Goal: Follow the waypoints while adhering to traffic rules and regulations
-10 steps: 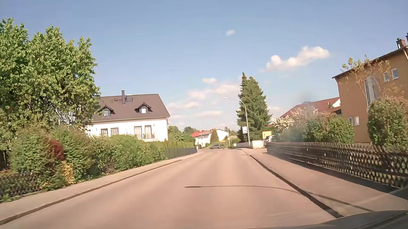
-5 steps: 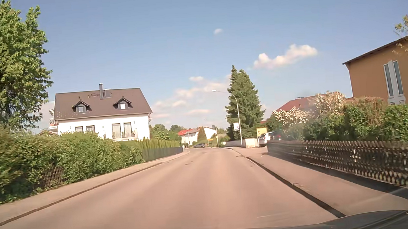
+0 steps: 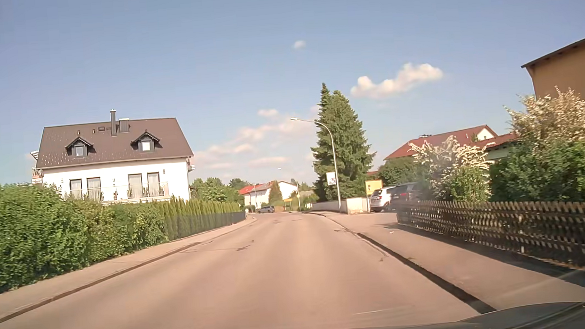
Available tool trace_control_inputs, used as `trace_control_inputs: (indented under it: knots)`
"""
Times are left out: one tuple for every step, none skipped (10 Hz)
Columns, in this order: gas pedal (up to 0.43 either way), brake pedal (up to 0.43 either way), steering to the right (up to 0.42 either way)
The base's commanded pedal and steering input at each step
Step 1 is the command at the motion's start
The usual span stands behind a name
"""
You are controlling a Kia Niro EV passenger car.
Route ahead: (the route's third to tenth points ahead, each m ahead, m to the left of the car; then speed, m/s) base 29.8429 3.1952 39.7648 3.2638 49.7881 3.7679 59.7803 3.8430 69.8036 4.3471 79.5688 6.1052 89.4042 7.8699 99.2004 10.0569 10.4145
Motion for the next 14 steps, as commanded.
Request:
trace_control_inputs:
  knots:
    - [0.047,0.0,0.009]
    - [0.047,0.0,0.006]
    - [0.047,0.0,0.004]
    - [0.047,0.0,0.003]
    - [0.047,0.0,0.001]
    - [0.047,0.0,0.0]
    - [0.047,0.0,-0.001]
    - [0.047,0.0,-0.001]
    - [0.047,0.0,-0.001]
    - [0.047,0.0,-0.001]
    - [0.047,0.0,-0.001]
    - [0.047,0.0,-0.001]
    - [0.039,0.0,-0.001]
    - [0.039,0.0,-0.001]
